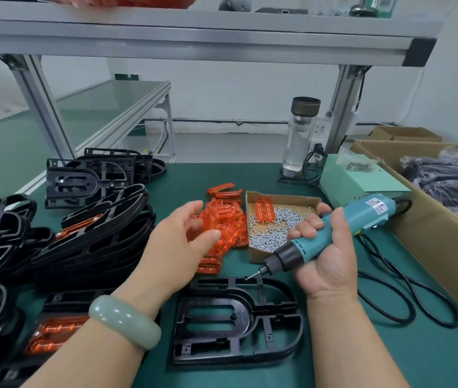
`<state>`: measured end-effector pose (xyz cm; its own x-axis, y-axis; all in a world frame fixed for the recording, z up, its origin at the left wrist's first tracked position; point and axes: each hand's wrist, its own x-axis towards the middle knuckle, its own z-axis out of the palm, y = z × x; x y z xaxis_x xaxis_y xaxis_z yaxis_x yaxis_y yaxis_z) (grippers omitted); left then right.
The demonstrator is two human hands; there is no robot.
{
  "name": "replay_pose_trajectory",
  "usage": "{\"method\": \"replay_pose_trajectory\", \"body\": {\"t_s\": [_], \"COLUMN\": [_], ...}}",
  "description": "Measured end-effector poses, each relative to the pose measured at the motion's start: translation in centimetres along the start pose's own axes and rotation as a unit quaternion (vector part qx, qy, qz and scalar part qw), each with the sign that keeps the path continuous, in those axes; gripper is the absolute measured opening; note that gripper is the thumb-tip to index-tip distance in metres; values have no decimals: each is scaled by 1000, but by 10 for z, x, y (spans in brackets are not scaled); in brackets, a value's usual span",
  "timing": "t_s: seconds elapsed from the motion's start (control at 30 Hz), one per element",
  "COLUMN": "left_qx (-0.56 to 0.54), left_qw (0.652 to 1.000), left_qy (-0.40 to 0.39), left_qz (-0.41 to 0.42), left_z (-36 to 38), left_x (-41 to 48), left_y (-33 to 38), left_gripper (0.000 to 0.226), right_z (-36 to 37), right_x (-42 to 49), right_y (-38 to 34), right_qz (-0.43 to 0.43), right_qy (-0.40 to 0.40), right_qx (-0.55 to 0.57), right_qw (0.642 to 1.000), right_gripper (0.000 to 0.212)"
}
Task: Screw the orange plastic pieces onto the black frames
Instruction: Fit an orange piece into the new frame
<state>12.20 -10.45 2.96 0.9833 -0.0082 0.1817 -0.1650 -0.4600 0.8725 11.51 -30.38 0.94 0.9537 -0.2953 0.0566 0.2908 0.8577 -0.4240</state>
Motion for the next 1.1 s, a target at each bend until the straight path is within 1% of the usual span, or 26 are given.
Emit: {"method": "replay_pose_trajectory", "body": {"t_s": [0.03, 0.07, 0.13, 0.2, 0.27, 0.3, 0.37, 0.4, 0.5, 0.57, 0.8, 1.1], "left_qx": [-119, -213, -338, -454, -541, -571, -608, -617, -612, -609, -591, -541], "left_qw": [992, 973, 929, 867, 808, 786, 757, 750, 754, 756, 766, 806], "left_qy": [-8, -18, -51, -89, -121, -135, -163, -175, -203, -215, -233, -218], "left_qz": [-45, -84, -144, -186, -198, -194, -175, -163, -123, -108, -100, -101], "left_z": [1, 1, 1, -1, -4, -5, -6, -6, -6, -5, -7, -9], "left_x": [-5, -9, -17, -24, -33, -38, -47, -51, -60, -65, -72, -74], "left_y": [3, 5, 7, 8, 8, 9, 9, 9, 12, 13, 16, 11], "left_gripper": [36, 27, 17, 24, 36, 38, 39, 38, 34, 36, 37, 30], "right_z": [0, 0, 0, -1, -2, -2, -3, -3, -2, -2, -2, -3], "right_x": [0, 0, -1, -1, -1, -1, -1, -1, -1, -1, -2, -2], "right_y": [0, 1, 2, 2, 1, 1, 1, 1, 2, 3, 4, 5], "right_qz": [-1, 0, 1, 3, 4, 4, 4, 4, 3, 3, 3, 10], "right_qy": [1, 2, 0, -2, -5, -5, -4, -4, -3, -2, -3, -6], "right_qx": [-1, -1, -4, -5, -1, 2, 7, 7, 0, -2, -10, -12], "right_qw": [1000, 1000, 1000, 1000, 1000, 1000, 1000, 1000, 1000, 1000, 1000, 1000], "right_gripper": [18, 18, 18, 19, 19, 19, 19, 19, 20, 20, 19, 19]}}
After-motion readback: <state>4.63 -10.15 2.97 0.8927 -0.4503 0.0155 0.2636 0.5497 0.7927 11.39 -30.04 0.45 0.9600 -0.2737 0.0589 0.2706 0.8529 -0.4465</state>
